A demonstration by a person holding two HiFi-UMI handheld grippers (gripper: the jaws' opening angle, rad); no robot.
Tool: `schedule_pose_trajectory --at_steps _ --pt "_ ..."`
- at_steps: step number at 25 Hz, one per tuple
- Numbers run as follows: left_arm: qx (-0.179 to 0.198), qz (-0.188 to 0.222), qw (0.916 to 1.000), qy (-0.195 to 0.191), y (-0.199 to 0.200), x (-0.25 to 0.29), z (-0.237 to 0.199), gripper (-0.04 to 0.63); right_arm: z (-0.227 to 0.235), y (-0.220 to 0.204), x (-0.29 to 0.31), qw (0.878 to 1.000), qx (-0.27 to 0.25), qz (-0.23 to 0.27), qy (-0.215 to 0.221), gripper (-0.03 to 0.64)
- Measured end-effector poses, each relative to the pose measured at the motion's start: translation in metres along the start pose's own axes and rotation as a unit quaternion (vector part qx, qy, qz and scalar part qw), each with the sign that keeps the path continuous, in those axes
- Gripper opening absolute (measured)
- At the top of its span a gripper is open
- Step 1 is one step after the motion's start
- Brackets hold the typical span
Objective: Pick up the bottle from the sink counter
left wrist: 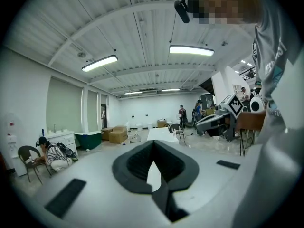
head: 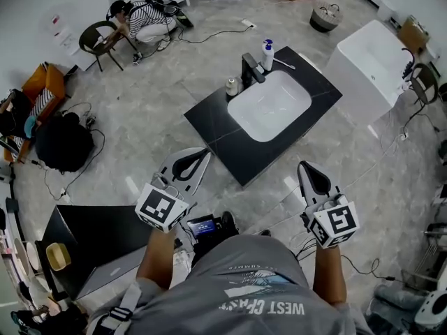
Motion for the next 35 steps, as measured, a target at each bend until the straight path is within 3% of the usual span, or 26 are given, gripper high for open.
schedule_pose_trajectory --at_steps 7,15,24,35 --pt "-0.004 0.011 0.9994 -0.032 -0.007 0.012 -0.037 0.003 -0.007 0.019 0.03 0.999 -0.012 -0.001 -0.034 0.002" --pt "-0.017 0.015 0.9995 -0.023 -0.016 0.022 -0.065 0.003 0.002 0.031 0.058 0.999 -0.024 -0.011 -0.032 0.002" --pt "-0.02 -0.011 0.9992 0.031 -0.017 0.044 -0.085 0.003 0.049 0.039 0.102 0.999 -0.021 -0.011 0.025 0.002" --pt "-0.019 -0.055 0.9939 0.094 -0.034 0.111 -0.086 0.003 0.126 0.033 0.153 0.994 -0.009 -0.009 0.111 0.002"
Point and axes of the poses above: the fingertips, and each gripper's own axes: x forward along the fingers, z to its right, y out of its top, the point moved 2 cm from there along -x, backward along the fingers, and after that the axes turned 15 degrees about y, right-handed, at the moved point
